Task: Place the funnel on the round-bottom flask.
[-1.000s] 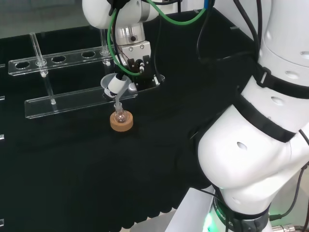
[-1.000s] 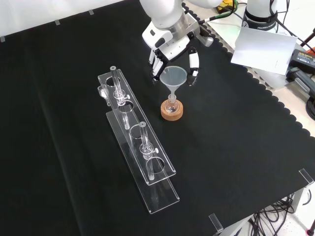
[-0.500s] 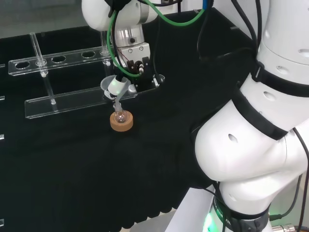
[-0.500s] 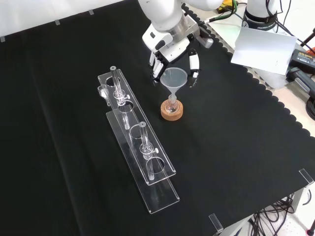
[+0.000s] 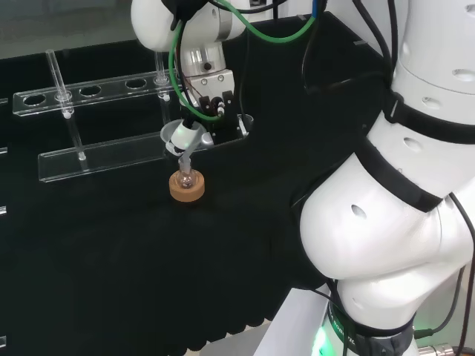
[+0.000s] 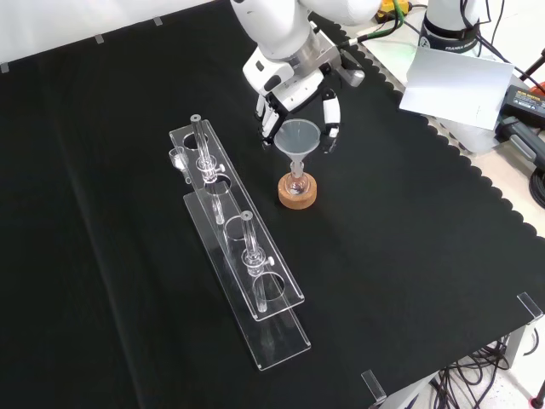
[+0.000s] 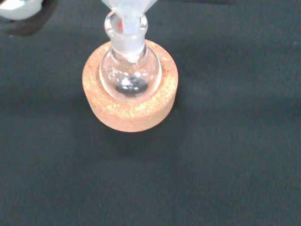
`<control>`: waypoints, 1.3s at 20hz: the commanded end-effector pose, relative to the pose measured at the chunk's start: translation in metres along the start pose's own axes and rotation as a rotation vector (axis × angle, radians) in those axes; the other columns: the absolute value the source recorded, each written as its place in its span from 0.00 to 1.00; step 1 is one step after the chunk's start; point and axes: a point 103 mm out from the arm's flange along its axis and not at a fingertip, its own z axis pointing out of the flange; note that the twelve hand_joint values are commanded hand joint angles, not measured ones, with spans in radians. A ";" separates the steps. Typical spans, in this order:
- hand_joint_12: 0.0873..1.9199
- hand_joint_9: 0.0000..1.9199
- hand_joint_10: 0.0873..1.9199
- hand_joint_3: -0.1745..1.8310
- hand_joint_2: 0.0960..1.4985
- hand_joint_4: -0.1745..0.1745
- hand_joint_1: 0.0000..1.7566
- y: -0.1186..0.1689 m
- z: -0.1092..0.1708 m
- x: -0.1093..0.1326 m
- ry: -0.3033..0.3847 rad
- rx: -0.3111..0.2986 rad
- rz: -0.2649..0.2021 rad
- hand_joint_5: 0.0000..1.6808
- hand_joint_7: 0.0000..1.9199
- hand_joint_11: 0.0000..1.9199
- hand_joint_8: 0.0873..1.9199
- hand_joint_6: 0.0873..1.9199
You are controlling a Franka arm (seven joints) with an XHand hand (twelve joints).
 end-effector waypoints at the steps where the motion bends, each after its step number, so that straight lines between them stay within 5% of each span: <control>1: 0.61 0.58 0.16 0.38 0.50 0.49 0.45 0.001 0.002 -0.001 0.000 -0.002 0.001 0.50 0.45 0.41 0.36 0.40; 26: 0.62 0.46 0.21 0.38 0.46 0.35 0.43 0.001 0.005 0.002 -0.003 0.012 -0.020 0.34 0.28 0.37 0.36 0.37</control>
